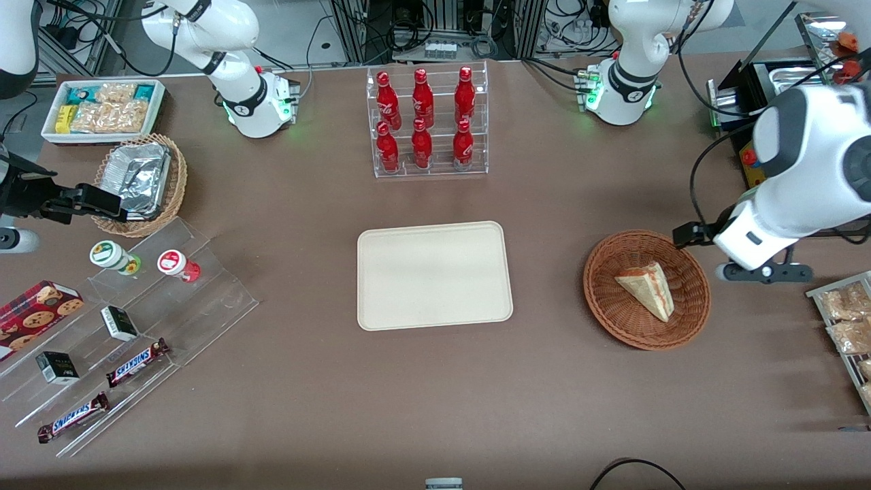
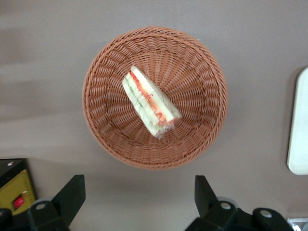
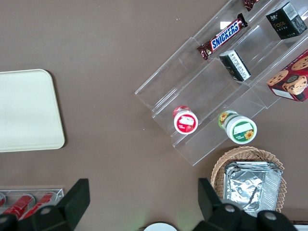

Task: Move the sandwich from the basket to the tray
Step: 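Move the left gripper over the wicker basket holding the sandwich, then lower the open left gripper around the wrapped sandwich in the basket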

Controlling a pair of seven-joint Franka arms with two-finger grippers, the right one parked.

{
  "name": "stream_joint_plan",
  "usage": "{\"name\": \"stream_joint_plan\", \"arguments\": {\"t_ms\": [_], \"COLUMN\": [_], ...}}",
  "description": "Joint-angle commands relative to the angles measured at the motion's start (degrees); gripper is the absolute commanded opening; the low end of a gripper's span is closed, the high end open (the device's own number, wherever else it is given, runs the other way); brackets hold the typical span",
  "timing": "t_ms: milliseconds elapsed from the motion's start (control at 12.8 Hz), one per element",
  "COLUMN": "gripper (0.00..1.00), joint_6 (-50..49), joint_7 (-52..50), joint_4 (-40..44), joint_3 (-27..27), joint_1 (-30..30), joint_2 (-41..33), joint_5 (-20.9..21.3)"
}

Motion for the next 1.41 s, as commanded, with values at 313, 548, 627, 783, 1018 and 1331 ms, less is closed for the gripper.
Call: {"name": "stream_joint_plan", "arguments": {"t_ms": [313,548,627,783,1018,1331], "gripper": [1.00,1.00,1.00,1.00,1.00,1.00], "joint_6": [7.66,8.03,8.02,8.02,13.27,22.95], "joint_7": [-15.90,-19.61,-21.97,-27.85,-35.33,-41.76], "joint_4": [-2.26,-2.61,-3.13,-3.40,-7.07,-13.23], "joint_3": [0.41,0.41,0.58,0.67,0.76,0.76], "joint_1": [-3.22,-2.96,-2.44,-1.82,-1.82,-1.82], "joint_2": [4.11,4.30,3.77,3.50,2.19,2.01], "joint_5": [-0.49,-0.66,-1.80,-2.77,-2.69,-2.69]}}
